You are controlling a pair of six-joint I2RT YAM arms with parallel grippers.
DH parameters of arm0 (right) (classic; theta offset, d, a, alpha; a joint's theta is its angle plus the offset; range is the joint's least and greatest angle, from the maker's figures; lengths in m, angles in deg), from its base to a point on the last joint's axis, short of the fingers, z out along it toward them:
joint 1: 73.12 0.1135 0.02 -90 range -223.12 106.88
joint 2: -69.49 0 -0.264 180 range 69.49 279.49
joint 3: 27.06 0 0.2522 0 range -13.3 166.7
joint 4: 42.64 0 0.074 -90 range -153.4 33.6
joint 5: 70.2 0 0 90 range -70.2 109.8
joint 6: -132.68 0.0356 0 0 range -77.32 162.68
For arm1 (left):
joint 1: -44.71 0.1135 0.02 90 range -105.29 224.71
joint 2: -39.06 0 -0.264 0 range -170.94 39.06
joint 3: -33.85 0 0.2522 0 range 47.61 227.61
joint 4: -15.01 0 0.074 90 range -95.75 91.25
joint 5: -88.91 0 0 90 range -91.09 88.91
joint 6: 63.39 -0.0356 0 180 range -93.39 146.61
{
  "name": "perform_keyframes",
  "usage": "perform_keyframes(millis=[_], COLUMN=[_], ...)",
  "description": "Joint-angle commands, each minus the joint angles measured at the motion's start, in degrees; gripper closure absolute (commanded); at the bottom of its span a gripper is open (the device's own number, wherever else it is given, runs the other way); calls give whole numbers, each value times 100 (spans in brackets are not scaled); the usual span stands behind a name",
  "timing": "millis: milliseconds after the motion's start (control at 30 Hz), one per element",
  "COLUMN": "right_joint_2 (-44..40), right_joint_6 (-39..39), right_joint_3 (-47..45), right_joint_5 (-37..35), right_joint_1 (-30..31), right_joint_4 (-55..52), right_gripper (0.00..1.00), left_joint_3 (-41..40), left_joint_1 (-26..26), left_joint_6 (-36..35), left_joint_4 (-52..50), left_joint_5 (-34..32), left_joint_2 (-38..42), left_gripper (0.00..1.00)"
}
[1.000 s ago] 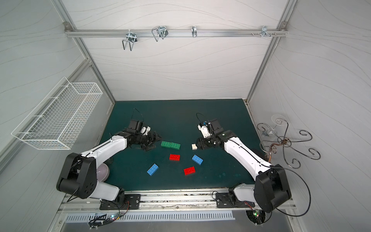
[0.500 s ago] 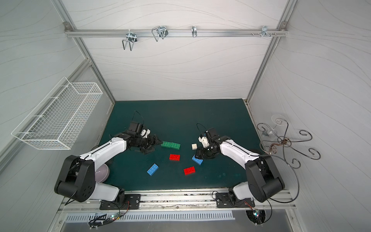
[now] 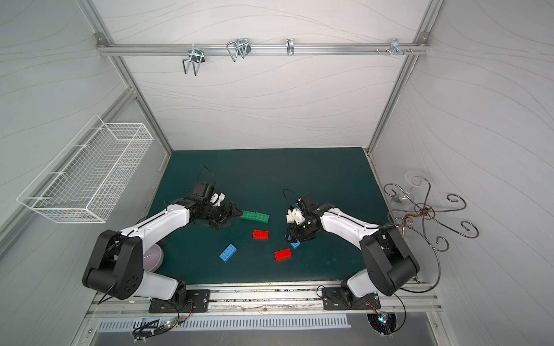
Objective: Assemble a small pinwheel with lego
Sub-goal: Pick up the lego brick from the center of the board.
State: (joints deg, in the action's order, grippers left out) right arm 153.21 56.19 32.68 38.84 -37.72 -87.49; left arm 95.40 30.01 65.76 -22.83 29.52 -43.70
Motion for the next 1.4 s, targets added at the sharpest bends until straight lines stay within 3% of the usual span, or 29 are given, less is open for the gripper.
perform_keyframes(millis=[0,167,333,667,1033,1367], right_joint_2=[130,468,691,802,1076,1136], right_joint_6=[-107,-267,-404,-446,-460,-516], right_joint_3=[148,796,948,865,1009,1069], right_joint_5=[-672,-1771,-1556,-1760,-1935,-2157], right_joint_1=[149,474,644,835,1054,1078], right_joint_4=[-285,-720,-717,-768,-817,-976], right_gripper=[42,44,48,44,52,67], left_joint_3=[165,199,196,178,134,135], left_joint_1=[2,0,2,2,2,11], left_joint_6=[-101,-136,-110,-110,-92,-57], left_joint_4=[10,-41,-38,-27,-2,35], left_joint_5=[-19,-41,-37,-46,-67,-70], left_joint_2=[-65,-99,-83,-73,-38,-53], left_gripper=[17,17,17,17,17,17])
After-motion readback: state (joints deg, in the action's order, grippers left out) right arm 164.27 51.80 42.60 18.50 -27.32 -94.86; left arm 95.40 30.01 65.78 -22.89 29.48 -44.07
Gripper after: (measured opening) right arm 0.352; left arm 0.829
